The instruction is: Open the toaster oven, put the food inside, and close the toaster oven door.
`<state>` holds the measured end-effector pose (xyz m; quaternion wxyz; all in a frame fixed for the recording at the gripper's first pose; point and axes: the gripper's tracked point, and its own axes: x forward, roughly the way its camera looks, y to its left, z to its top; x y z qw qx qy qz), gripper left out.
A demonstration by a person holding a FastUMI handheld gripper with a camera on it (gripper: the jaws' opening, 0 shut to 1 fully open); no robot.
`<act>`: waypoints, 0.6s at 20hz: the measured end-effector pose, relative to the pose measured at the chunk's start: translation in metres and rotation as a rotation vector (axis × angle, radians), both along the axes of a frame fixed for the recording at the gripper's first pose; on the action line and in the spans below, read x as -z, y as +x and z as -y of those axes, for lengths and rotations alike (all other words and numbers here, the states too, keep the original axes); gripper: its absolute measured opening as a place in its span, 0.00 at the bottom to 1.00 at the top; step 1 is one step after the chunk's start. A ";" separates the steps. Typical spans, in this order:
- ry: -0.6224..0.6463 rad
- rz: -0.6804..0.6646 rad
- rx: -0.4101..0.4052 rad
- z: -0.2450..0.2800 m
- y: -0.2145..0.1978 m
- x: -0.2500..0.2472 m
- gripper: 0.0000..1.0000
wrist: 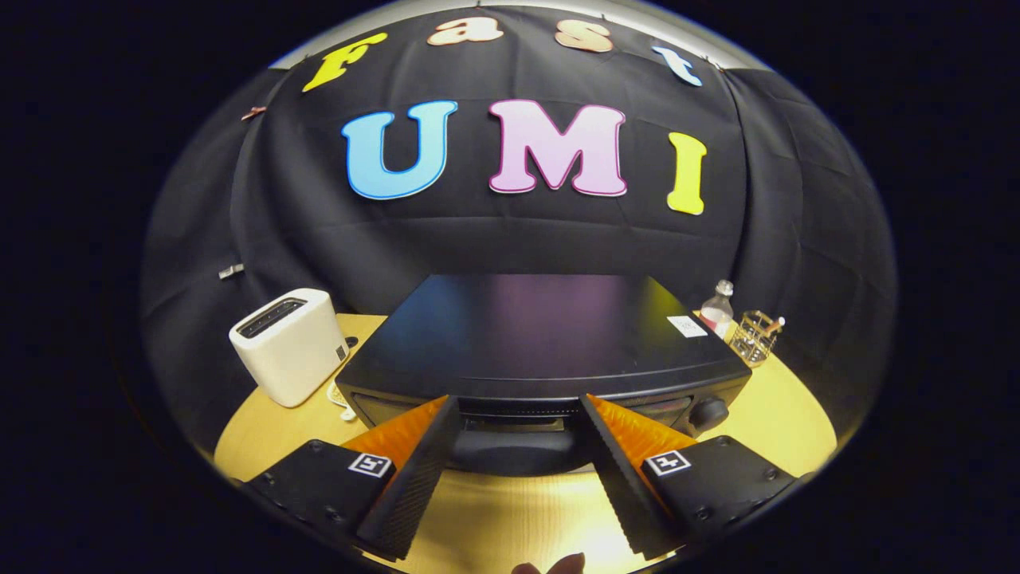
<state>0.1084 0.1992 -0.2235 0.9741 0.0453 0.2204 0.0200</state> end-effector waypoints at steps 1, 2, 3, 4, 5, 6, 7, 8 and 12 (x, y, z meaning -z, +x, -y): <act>-0.006 -0.002 -0.006 0.000 -0.005 0.001 0.98; 0.000 0.003 -0.005 -0.001 -0.010 0.002 0.99; 0.006 -0.002 -0.002 -0.001 -0.018 0.004 0.99; 0.003 -0.001 0.000 0.000 -0.029 0.007 0.99; -0.007 -0.003 -0.002 -0.001 -0.037 0.011 0.99; -0.014 -0.005 -0.001 -0.001 -0.047 0.015 0.99; -0.019 -0.013 0.000 -0.001 -0.056 0.019 0.99; -0.023 -0.020 0.000 -0.001 -0.062 0.024 0.99; -0.034 -0.061 -0.013 -0.003 -0.087 0.043 1.00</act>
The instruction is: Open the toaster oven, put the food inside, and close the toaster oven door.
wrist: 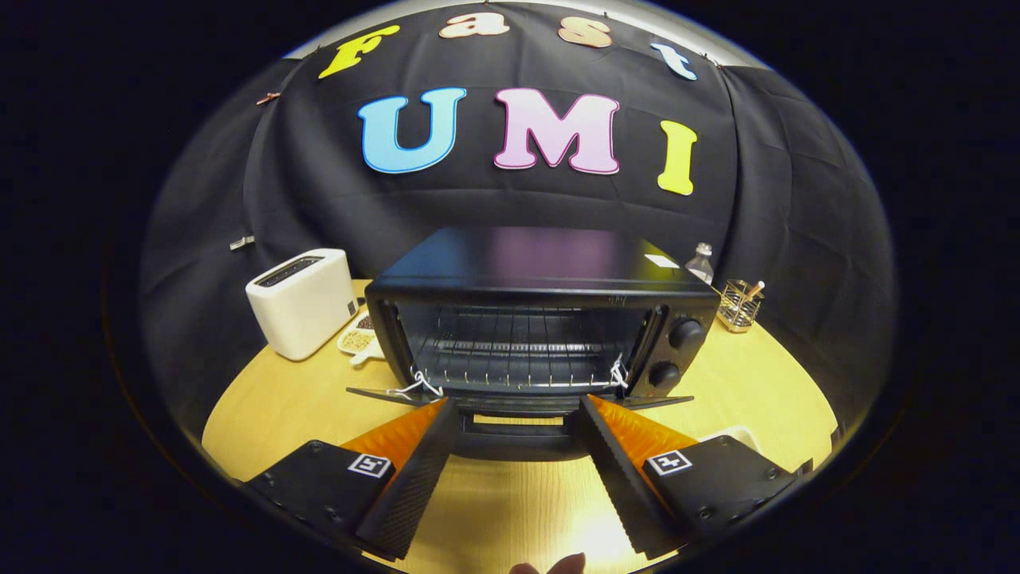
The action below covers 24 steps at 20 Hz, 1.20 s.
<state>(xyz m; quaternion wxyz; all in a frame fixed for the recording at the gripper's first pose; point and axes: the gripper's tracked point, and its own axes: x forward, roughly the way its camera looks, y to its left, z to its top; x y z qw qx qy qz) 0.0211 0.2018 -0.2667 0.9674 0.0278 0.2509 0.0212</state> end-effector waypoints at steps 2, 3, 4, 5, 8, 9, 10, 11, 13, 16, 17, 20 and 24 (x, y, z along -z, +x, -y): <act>0.005 -0.024 0.002 0.001 -0.008 0.007 0.99; 0.011 -0.038 0.003 0.001 -0.010 0.010 0.99; 0.017 -0.051 0.006 0.001 -0.013 0.015 0.99; 0.019 -0.064 0.005 0.000 -0.017 0.019 0.98; 0.017 -0.112 -0.004 -0.001 -0.030 0.033 0.98; 0.023 -0.133 -0.006 0.000 -0.033 0.039 0.98; 0.030 -0.157 -0.008 -0.001 -0.036 0.046 0.98; 0.035 -0.183 -0.011 -0.002 -0.042 0.053 0.98; 0.036 -0.242 -0.025 -0.003 -0.051 0.070 0.98; 0.032 -0.286 -0.053 -0.007 -0.056 0.084 0.99; 0.028 -0.292 -0.062 -0.007 -0.058 0.085 0.99; 0.018 -0.302 -0.078 -0.006 -0.065 0.088 0.98; 0.026 -0.282 -0.109 -0.006 -0.070 0.081 0.98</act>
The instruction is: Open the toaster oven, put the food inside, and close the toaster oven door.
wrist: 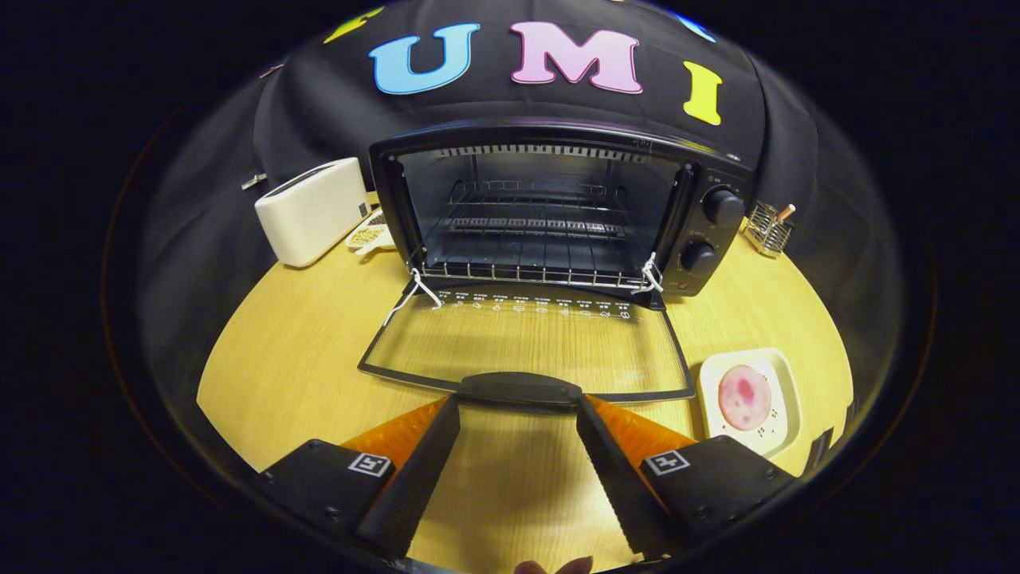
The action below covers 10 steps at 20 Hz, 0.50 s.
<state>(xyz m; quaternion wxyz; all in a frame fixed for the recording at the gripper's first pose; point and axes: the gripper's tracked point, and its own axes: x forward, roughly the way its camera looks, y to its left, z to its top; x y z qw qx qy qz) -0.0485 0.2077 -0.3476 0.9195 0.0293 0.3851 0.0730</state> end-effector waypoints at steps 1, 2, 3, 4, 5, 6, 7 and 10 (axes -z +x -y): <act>0.012 0.006 -0.004 0.001 -0.001 -0.004 0.98; 0.028 0.009 -0.009 0.004 -0.003 -0.007 0.98; 0.048 0.006 -0.012 0.006 -0.004 -0.011 0.99; 0.071 -0.002 -0.019 0.009 -0.007 -0.017 0.98; 0.097 -0.011 -0.028 0.012 -0.009 -0.023 0.99; 0.123 -0.018 -0.040 0.016 -0.011 -0.031 0.99; 0.143 -0.030 -0.057 0.022 -0.014 -0.037 0.98; 0.181 -0.069 -0.103 0.055 -0.024 -0.048 0.99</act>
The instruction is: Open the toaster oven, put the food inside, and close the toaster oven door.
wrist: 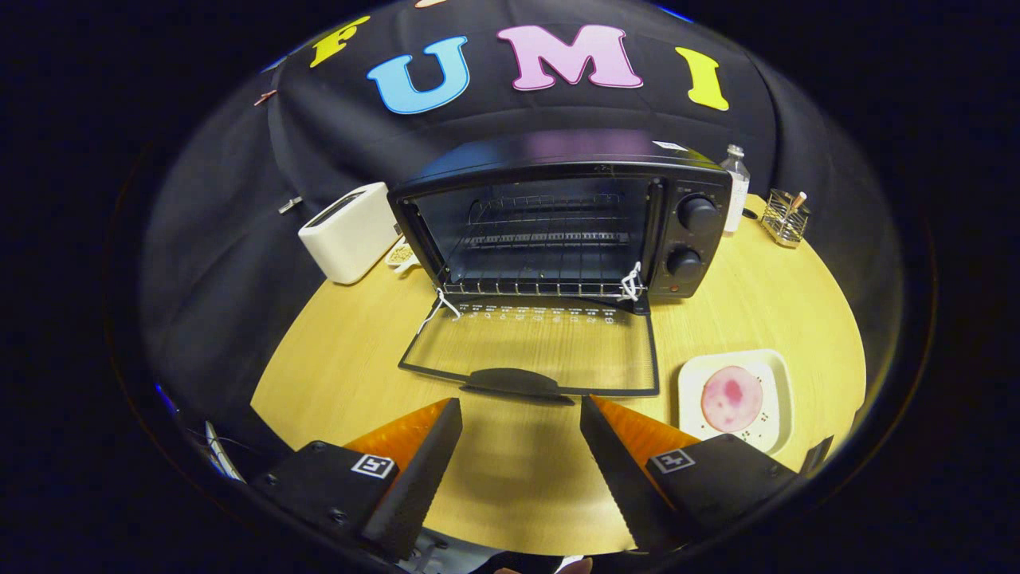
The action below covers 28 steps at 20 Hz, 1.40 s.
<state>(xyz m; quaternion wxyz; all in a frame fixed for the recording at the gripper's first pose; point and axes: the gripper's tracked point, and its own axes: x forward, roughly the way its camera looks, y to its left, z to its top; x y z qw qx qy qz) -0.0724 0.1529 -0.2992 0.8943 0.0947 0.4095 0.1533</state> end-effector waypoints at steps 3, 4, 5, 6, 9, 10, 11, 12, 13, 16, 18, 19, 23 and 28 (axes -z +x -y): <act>-0.004 -0.051 -0.013 0.052 -0.009 -0.001 0.99; -0.003 -0.076 -0.011 0.071 -0.012 0.001 0.99; -0.004 -0.104 -0.009 0.090 -0.015 0.004 0.99; -0.005 -0.132 -0.008 0.109 -0.016 0.008 0.99; 0.019 -0.210 -0.036 0.154 -0.020 0.017 0.99; 0.034 -0.236 -0.051 0.168 -0.021 0.020 0.99; 0.048 -0.259 -0.065 0.181 -0.019 0.023 0.98; 0.060 -0.280 -0.073 0.193 -0.017 0.028 0.97; 0.071 -0.305 -0.076 0.207 -0.015 0.033 0.98; 0.112 -0.376 -0.084 0.239 -0.003 0.053 0.97; 0.128 -0.423 -0.098 0.255 0.004 0.070 0.97; 0.145 -0.450 -0.108 0.259 0.006 0.077 0.97; 0.242 -0.575 -0.151 0.264 0.007 0.104 0.90; 0.371 -0.654 -0.126 0.260 0.020 0.114 0.76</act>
